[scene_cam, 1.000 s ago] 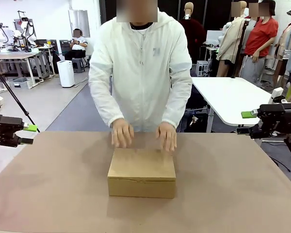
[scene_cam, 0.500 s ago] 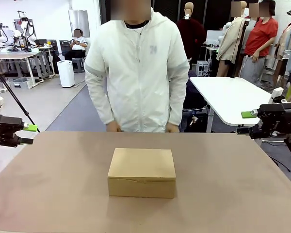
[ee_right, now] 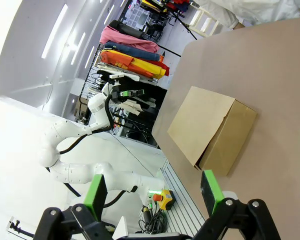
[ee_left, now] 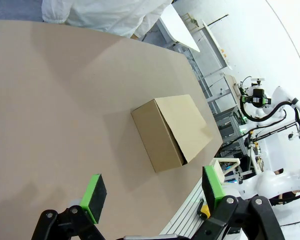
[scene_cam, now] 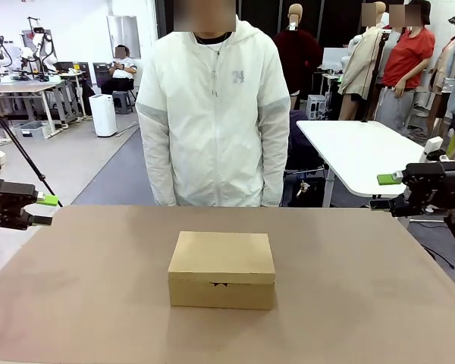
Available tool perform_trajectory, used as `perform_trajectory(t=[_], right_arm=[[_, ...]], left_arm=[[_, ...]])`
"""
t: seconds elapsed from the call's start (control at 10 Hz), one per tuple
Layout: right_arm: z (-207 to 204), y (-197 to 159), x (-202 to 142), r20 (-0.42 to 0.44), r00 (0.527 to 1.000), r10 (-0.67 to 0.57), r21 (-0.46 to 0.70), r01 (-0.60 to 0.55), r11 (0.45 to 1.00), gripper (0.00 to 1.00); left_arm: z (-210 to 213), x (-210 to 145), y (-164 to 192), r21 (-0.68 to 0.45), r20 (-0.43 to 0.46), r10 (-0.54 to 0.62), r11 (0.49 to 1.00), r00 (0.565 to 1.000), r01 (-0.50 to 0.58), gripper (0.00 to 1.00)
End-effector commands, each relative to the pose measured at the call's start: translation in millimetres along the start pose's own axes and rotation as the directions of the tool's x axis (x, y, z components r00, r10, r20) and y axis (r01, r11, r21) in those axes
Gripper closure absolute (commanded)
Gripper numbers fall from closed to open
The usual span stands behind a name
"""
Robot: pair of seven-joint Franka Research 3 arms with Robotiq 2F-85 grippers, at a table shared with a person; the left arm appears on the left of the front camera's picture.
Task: Pack the items into the box.
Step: Close the Mailer Box.
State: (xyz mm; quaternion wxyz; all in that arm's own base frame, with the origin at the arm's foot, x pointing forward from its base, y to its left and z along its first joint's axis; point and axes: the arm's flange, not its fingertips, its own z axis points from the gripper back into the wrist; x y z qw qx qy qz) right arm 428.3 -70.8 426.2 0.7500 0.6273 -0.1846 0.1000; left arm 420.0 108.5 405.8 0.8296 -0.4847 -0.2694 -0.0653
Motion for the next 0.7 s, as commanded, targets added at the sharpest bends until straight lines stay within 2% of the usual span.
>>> perform_trajectory(t=[0.0,0.6], right_arm=[[0.6,1.2,2.7,0.005,1.0,0.003,-0.006,-0.003,1.0,0.0],[0.6,1.2,2.7,0.005,1.0,0.003,-0.006,-0.003,1.0,0.0]], left_arm=[[3.2,-2.0,-1.4,0.002,-0.002,-0.015,1.0,1.0,0.015,0.0],[3.2,-2.0,-1.4,0.002,-0.002,-0.015,1.0,1.0,0.015,0.0]])
